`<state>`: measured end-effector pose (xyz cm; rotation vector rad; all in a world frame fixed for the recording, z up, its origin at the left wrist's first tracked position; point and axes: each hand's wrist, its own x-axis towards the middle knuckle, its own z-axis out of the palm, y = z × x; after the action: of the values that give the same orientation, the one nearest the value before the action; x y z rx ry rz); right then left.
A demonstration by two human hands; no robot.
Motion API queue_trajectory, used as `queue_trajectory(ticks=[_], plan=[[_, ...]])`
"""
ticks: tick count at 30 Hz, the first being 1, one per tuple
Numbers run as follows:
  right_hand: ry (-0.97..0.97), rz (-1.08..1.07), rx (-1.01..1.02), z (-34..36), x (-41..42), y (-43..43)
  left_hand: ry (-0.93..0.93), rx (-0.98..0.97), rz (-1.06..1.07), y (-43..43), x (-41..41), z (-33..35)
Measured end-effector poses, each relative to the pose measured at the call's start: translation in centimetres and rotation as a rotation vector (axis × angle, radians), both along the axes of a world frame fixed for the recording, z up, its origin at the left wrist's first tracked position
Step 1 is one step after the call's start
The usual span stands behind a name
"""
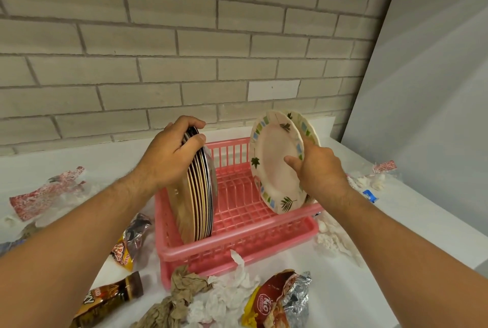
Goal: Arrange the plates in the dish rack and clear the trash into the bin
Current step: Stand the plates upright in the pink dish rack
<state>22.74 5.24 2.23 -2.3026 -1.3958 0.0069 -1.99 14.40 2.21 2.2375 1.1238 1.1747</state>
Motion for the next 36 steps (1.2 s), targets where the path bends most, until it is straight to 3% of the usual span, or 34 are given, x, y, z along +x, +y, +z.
queue_trajectory(ticks=[4, 12, 14, 18, 22, 30, 36], plan=[[-0.056, -0.011, -0.003, 0.7, 0.6, -0.2, -0.043, -0.014, -0.008, -0.2, -0.1, -0.1], [-0.446, -0.006, 0.137, 5.1, 0.0, -2.1, 0.008, 0.099, 0.012, 0.0, -0.5, 0.0], [-0.331, 0.142, 0.207, 4.5, -1.9, -2.0, 0.007, 0.093, -0.005, 0.0, -0.6, 0.1], [0.263, 0.48, 0.179, 1.2, -7.3, -1.2, 0.03, 0.084, -0.025, 0.0, -0.7, 0.1], [0.476, 0.53, 0.202, -0.9, -10.9, 0.4, 0.019, 0.085, -0.047, 0.1, -0.6, -0.1], [0.283, 0.453, 0.22, -0.7, -11.7, 1.9, -0.037, 0.135, -0.023, -0.3, -1.0, -0.6], [0.193, 0.474, 0.185, 3.5, -11.4, 3.6, -0.104, 0.101, -0.012, -0.2, -1.1, -1.1]])
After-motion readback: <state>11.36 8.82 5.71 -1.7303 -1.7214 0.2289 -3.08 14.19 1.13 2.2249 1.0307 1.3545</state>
